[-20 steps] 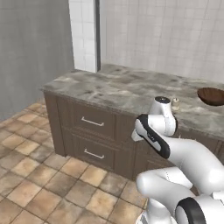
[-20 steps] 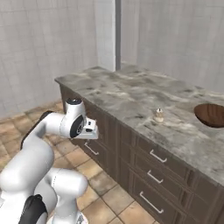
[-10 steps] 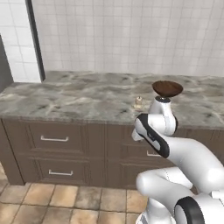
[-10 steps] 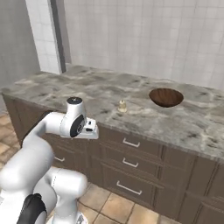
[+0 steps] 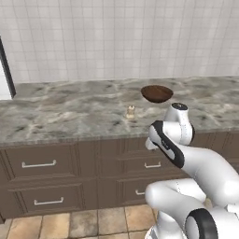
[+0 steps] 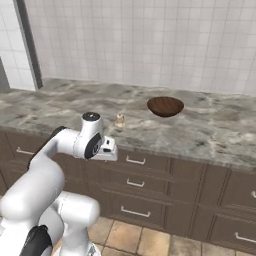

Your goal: Pick the candle and candle from the dining table and place them in the open cabinet. Close the cabinet after placing the objects.

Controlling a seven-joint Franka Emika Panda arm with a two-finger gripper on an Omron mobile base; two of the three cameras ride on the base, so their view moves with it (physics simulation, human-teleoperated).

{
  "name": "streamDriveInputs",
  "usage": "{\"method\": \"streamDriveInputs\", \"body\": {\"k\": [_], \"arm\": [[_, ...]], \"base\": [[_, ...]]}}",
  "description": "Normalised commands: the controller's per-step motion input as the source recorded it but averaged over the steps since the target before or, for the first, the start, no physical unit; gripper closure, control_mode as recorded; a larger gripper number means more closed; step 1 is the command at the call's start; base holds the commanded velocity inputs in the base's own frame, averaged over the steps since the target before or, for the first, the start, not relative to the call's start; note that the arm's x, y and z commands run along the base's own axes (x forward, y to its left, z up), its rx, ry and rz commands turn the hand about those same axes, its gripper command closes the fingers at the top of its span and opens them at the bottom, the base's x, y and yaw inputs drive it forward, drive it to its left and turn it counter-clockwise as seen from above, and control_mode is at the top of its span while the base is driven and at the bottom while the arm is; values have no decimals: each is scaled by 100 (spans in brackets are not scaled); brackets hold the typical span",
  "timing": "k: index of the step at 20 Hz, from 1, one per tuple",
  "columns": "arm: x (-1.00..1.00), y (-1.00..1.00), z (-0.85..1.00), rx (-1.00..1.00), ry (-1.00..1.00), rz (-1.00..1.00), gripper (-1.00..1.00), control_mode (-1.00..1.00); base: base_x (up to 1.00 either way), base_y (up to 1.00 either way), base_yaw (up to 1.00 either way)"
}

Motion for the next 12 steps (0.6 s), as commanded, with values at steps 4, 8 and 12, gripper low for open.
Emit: {"method": "streamDriveInputs", "body": {"k": [4,8,12], "arm": [[0,0,0,0,0,0,-100,100],[0,0,0,0,0,0,-100,100],[0,0,0,0,0,0,-100,100]], "base": [[19,73,-10],[17,61,-6],[24,18,0]]}}
